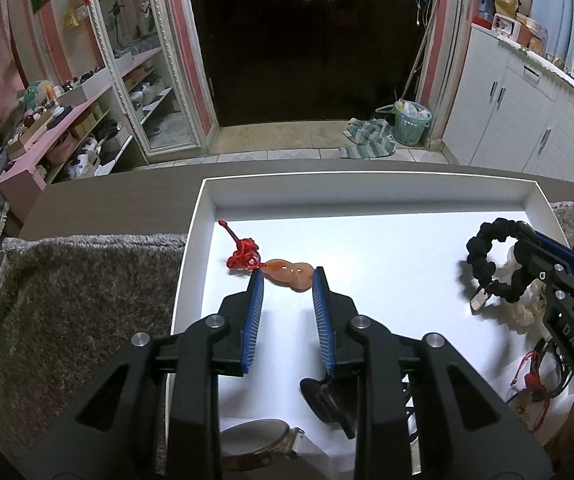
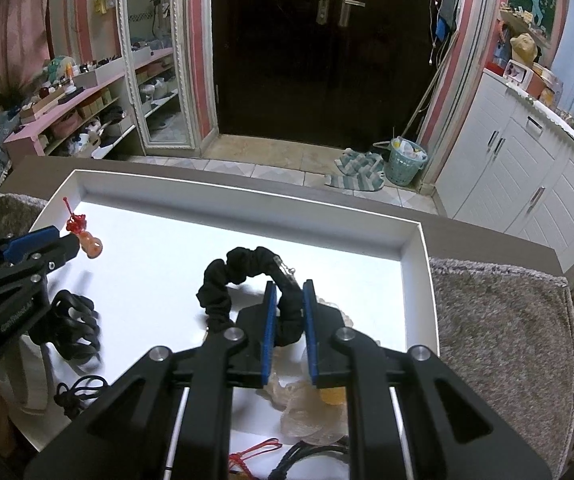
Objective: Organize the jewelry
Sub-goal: 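Open the left tool to drop the pendant while the right tool releases the scrunchie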
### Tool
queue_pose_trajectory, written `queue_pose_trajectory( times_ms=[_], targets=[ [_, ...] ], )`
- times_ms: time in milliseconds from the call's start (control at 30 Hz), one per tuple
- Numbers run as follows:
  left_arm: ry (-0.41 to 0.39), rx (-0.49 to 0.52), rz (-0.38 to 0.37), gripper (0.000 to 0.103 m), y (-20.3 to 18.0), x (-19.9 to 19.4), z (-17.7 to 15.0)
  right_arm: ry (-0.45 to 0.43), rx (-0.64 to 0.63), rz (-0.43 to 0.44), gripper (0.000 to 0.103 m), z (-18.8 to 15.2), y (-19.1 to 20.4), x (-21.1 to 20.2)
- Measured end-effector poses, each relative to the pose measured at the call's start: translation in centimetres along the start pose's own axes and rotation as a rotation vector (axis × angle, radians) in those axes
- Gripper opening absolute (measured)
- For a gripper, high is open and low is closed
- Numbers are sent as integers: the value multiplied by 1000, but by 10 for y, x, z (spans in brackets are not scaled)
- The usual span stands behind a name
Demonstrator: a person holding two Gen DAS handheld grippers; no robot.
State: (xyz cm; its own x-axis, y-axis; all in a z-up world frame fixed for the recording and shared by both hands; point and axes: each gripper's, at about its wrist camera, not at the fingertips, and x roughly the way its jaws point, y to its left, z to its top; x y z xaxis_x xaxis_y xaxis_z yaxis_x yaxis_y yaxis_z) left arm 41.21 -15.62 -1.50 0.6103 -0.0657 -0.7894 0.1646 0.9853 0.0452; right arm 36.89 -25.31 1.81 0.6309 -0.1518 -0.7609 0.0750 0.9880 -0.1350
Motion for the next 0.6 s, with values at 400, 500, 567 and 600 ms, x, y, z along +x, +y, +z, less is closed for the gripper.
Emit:
queue_pose_trajectory(
  times_ms=[400,500,567,600],
  targets=[
    [-24,-1,-12,25,6,-19,-7,-32,53,-20,35,4,-23,-13],
    [-37,1,-9,25,7,-25,-6,-41,63,-17,35,7,-28,-16],
    [-46,-1,-5,25,7,-30,-7,-47,67,-16,35,8,-30,-19],
    [-49,-3,-4,25,8,-32,-7,-49,69,-15,35,8,-32,-20]
  ],
)
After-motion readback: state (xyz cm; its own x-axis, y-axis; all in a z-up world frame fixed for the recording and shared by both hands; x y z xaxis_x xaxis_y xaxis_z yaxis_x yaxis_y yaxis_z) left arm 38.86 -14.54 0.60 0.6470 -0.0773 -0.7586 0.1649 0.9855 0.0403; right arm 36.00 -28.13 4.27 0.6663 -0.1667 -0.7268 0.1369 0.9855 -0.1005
